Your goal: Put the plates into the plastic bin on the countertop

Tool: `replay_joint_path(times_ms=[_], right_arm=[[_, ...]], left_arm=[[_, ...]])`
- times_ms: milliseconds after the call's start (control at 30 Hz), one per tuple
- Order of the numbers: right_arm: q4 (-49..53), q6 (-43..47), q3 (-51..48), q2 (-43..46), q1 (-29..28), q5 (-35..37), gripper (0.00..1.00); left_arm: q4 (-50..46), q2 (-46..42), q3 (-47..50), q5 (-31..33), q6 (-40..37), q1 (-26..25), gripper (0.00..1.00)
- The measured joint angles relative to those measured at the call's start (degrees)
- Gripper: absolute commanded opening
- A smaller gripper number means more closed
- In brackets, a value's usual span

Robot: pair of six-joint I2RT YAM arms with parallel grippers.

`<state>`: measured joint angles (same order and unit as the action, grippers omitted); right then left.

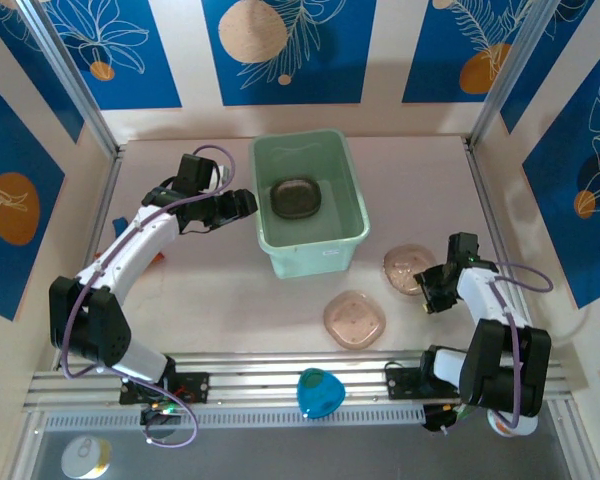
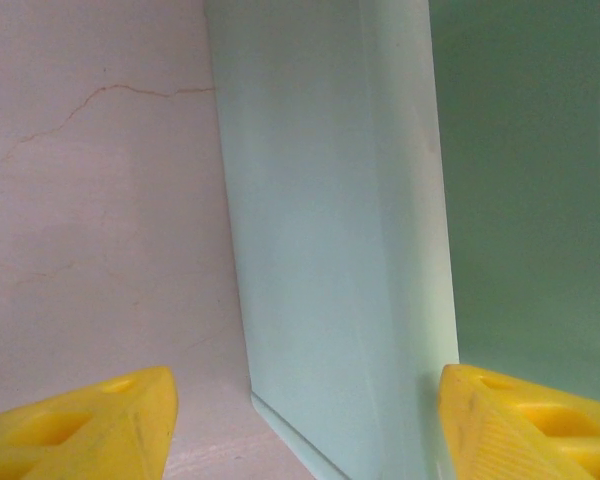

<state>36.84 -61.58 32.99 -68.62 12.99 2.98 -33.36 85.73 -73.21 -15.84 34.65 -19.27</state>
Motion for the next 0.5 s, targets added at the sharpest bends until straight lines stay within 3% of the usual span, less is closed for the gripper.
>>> replay_joint_path(times_ms=[500], right_arm=[[-1.07,-0.50,0.00,-4.07,-0.28,0.44,0.30]], left_arm=[[-0.02,0.00,0.04,0.02,0.07,0.00,0.69]])
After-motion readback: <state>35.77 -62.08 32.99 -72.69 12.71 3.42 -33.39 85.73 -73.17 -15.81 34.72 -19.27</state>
